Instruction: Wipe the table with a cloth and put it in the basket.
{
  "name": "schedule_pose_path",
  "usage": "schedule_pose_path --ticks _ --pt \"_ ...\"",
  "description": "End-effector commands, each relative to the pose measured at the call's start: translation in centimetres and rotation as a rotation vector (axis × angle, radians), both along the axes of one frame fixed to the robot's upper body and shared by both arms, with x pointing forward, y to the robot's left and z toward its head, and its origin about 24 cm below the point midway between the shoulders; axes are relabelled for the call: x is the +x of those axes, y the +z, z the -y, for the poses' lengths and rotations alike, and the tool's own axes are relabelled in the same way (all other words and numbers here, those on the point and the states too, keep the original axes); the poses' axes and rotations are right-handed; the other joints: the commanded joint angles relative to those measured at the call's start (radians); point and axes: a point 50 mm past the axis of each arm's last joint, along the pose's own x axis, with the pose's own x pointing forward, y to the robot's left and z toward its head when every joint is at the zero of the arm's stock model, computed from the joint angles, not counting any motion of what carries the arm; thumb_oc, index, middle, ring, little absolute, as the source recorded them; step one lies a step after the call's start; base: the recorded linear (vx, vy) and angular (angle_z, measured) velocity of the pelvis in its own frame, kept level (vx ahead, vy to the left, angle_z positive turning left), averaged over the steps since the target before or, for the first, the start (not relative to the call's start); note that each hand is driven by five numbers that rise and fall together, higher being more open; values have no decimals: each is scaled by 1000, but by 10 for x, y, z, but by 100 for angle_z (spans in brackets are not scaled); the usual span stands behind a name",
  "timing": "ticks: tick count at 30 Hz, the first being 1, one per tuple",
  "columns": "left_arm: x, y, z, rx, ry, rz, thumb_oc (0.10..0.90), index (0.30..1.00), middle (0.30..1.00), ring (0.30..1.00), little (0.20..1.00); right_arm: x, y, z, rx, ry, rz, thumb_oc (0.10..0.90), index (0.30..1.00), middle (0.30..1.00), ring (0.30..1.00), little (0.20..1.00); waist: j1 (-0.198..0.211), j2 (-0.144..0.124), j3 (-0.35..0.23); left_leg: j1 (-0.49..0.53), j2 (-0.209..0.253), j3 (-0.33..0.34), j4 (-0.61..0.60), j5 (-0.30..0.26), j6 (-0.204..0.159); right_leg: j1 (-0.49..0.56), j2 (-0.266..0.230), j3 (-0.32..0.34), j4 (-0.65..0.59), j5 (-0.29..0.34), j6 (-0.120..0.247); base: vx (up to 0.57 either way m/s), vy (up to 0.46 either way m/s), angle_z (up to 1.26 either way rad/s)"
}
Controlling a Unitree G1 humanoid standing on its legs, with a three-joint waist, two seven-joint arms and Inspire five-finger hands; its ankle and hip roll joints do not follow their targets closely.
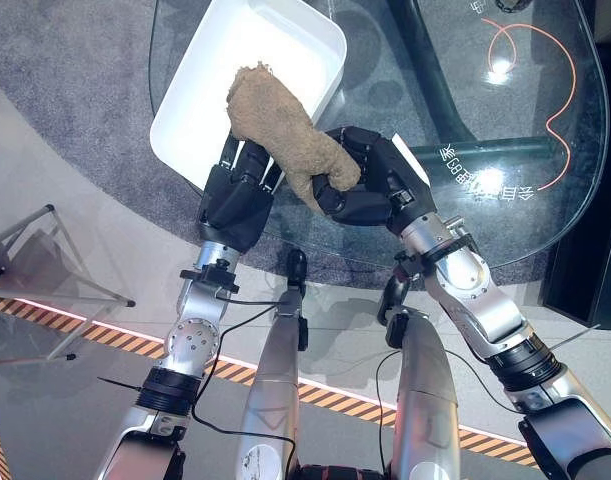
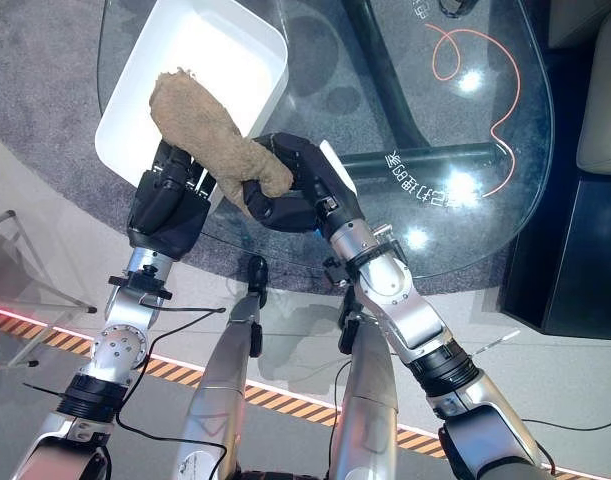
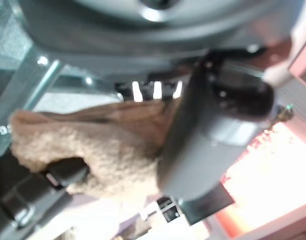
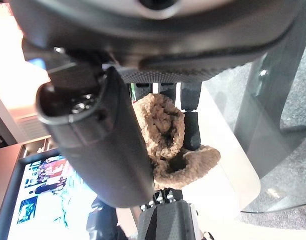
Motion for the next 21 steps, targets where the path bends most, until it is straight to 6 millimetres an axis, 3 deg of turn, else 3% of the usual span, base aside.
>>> schedule_pose_path --ticks 1,21 --pt "-17 61 11 4 -104 339 800 900 900 900 900 -29 60 -23 97 173 271 100 300 300 300 200 -15 -12 -27 42 -71 67 99 -80 79 60 54 10 -185 178 40 0 0 0" --pt "-22 68 26 80 -248 396 800 900 900 900 900 -19 49 -29 -66 107 237 100 300 300 300 200 -14 -7 -27 40 -75 68 96 -76 82 57 55 15 -190 185 39 0 0 0"
